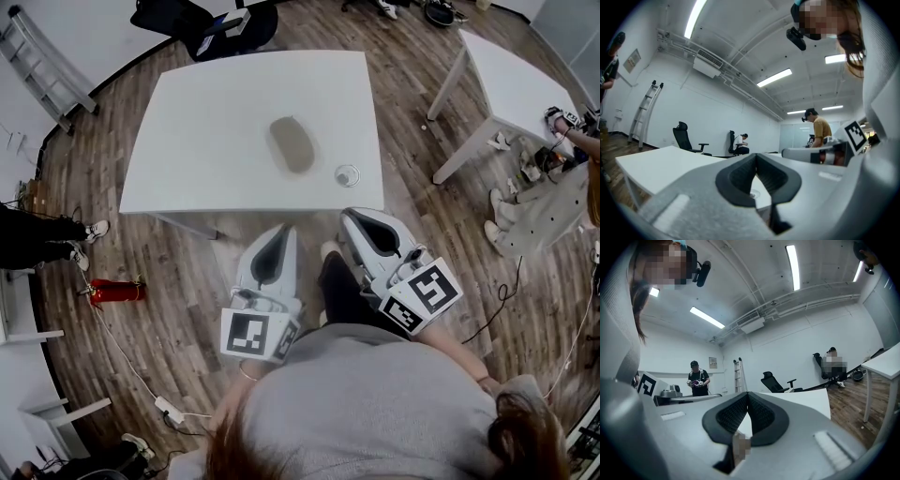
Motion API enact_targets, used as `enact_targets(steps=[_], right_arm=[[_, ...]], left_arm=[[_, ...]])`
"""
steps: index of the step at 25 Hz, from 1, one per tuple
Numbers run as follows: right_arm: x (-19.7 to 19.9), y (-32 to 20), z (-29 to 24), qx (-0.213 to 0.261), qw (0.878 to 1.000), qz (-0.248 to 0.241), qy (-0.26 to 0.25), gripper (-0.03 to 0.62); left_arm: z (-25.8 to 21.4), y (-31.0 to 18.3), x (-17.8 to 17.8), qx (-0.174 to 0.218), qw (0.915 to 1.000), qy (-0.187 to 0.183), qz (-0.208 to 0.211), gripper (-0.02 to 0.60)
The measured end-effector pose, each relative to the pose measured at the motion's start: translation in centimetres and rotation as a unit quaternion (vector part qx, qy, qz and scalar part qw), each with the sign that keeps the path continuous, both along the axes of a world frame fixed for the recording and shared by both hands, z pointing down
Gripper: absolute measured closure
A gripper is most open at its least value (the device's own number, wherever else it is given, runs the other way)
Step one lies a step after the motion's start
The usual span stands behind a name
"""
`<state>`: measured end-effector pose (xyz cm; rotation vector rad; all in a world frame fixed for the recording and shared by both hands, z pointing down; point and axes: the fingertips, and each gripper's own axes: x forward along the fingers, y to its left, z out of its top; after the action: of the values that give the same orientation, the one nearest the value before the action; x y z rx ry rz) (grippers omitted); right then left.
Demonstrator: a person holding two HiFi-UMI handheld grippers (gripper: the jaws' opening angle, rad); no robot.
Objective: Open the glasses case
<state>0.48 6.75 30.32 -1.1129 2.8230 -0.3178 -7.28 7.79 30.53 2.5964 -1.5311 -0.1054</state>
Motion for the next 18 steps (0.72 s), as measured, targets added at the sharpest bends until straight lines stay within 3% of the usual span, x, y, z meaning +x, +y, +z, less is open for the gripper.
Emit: enact_targets(steps=[18], right_arm=[[-1.4,-18.3,0.1,-0.003,0.999,-0.042,0.014,0.591]], left_arm=[[-0.2,-18.2,-0.8,-0.004,0.9991,0.003,-0.041,0.577]])
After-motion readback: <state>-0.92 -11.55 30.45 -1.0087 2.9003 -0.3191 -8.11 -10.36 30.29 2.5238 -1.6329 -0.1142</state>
